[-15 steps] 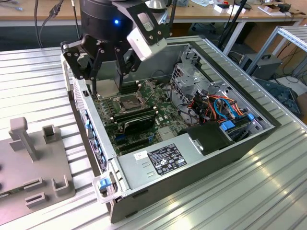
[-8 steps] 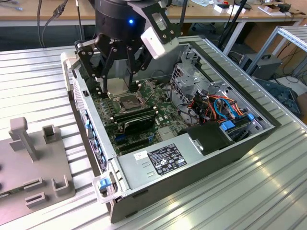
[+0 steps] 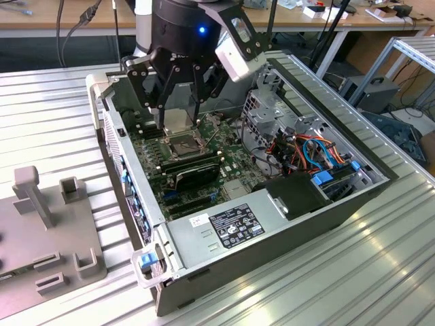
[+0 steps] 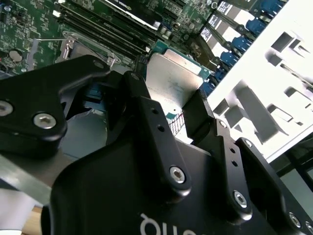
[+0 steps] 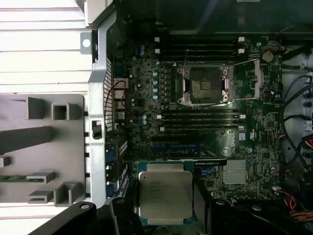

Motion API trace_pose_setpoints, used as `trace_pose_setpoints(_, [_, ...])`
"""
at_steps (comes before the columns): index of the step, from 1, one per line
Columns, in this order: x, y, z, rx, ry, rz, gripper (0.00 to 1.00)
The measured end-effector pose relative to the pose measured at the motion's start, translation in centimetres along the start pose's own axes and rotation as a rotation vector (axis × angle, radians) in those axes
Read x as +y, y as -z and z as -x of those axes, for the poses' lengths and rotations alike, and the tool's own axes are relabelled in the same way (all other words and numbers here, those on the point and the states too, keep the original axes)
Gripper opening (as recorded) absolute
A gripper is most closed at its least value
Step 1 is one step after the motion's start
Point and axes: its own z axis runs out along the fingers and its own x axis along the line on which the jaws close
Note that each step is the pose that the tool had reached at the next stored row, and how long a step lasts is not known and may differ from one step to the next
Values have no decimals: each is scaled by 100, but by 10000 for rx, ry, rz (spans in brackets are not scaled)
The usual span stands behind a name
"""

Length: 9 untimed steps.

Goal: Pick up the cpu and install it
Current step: 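Pick up the cpu and move it towards the insertion slot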

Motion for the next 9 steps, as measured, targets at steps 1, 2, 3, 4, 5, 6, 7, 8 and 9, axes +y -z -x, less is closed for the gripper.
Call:
trace_pose_setpoints(1, [1, 0, 38, 0, -1, 0, 54])
trace_pose_setpoints(2, [1, 0, 58, 0, -1, 0, 54])
trace_pose_setpoints(3, [2, 0, 78, 0, -3, -1, 54])
trace_pose_setpoints(4, [2, 0, 99, 0, -1, 0, 54])
trace_pose_setpoints(5, [3, -1, 123, 0, -2, -1, 54])
trace_pose_setpoints(6, [4, -1, 145, 0, -2, 0, 54])
trace_pose_setpoints(7, [4, -1, 165, 0, 0, -1, 54])
trace_pose_setpoints(8, [6, -1, 182, 0, 0, -1, 54])
trace_pose_setpoints(9, [7, -1, 203, 0, 0, -1, 54])
